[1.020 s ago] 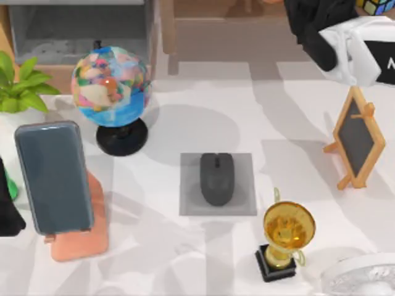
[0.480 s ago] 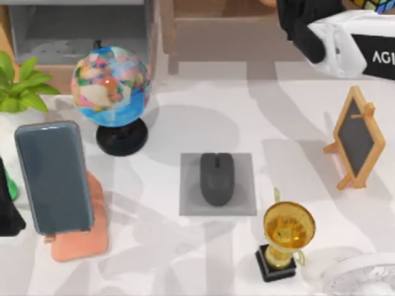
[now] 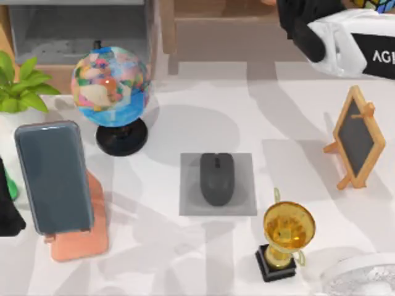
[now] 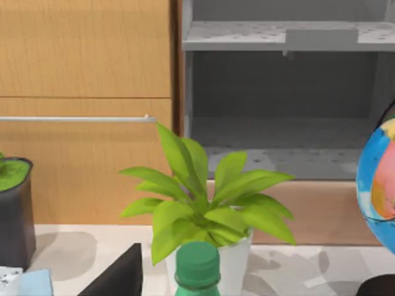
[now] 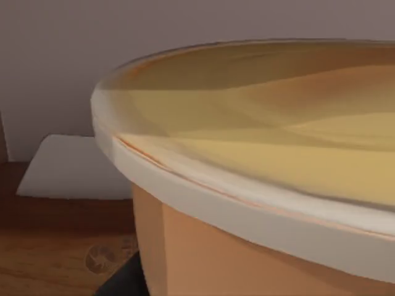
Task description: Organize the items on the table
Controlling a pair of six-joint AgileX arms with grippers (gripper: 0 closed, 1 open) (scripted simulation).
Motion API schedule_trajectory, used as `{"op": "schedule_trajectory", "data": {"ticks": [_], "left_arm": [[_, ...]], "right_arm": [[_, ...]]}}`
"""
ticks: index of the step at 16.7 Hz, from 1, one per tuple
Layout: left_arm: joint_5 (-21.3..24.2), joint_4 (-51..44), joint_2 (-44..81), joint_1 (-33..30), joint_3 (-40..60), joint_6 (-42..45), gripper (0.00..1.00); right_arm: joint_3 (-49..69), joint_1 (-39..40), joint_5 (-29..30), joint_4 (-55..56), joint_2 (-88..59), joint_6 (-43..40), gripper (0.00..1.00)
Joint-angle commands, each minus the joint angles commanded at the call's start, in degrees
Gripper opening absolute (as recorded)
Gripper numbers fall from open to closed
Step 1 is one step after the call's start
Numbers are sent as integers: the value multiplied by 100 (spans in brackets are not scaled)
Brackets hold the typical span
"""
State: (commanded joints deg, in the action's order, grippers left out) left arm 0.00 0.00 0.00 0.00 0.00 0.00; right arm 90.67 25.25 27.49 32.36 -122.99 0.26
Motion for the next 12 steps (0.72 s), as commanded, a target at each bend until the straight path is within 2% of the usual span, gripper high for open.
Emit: {"op": "schedule_trajectory", "data": {"ticks": [4, 12], "left_arm": [[0, 0, 0, 0, 0, 0, 100], [0, 0, 0, 0, 0, 0, 100]], "right_arm": [[-4, 1, 1, -2, -15, 0, 0], [-4, 1, 1, -2, -15, 0, 60]]}}
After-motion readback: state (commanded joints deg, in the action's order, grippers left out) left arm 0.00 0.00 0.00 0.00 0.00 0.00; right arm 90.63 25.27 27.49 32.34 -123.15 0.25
